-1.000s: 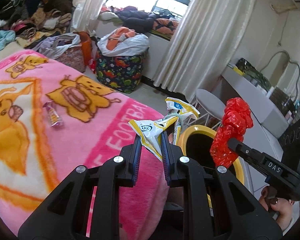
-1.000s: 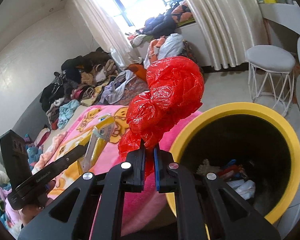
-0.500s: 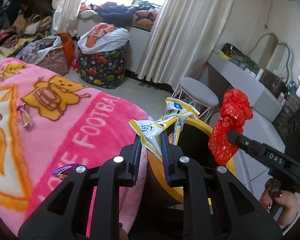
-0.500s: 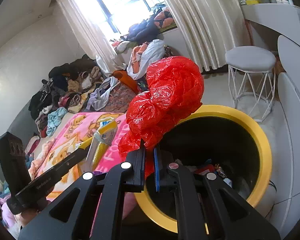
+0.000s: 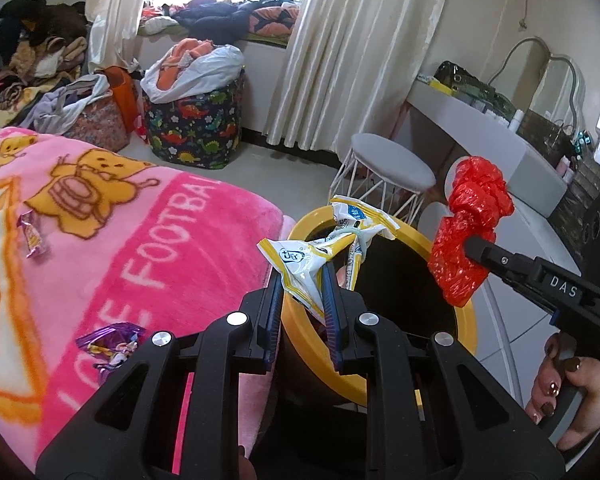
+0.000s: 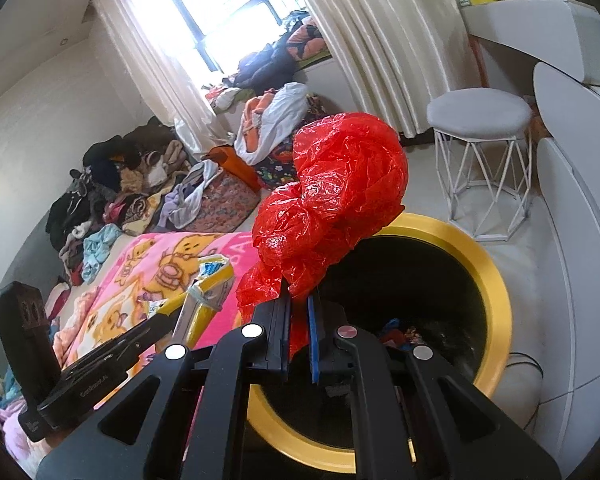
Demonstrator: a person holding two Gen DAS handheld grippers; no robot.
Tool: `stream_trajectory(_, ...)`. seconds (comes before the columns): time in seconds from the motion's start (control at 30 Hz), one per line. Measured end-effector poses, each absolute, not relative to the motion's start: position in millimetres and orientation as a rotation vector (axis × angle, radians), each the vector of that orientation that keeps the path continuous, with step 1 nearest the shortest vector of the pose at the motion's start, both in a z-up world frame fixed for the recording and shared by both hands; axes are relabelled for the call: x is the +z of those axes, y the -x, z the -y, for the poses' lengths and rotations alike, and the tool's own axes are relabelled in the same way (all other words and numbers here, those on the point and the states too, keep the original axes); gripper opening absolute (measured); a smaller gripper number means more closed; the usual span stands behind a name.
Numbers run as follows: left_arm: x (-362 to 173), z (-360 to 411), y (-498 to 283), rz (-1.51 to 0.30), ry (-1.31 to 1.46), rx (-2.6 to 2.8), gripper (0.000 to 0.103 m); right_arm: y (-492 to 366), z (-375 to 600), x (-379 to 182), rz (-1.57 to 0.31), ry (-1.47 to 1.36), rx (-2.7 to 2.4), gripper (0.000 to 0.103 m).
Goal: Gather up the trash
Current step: 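Carry the snack wrapper and red plastic bag over the yellow bin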
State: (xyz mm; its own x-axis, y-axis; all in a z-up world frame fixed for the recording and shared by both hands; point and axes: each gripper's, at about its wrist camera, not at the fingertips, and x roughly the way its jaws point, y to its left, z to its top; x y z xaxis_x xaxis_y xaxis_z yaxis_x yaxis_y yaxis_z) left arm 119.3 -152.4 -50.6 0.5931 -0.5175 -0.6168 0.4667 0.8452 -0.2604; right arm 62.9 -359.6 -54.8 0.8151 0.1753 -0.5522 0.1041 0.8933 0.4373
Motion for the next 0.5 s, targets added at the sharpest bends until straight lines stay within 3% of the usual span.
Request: stream_trajectory(0.5, -82, 186, -131, -0.817, -0.007, -0.588, 0.014, -70, 382, -85, -0.717, -0.497, -0.024, 0.007)
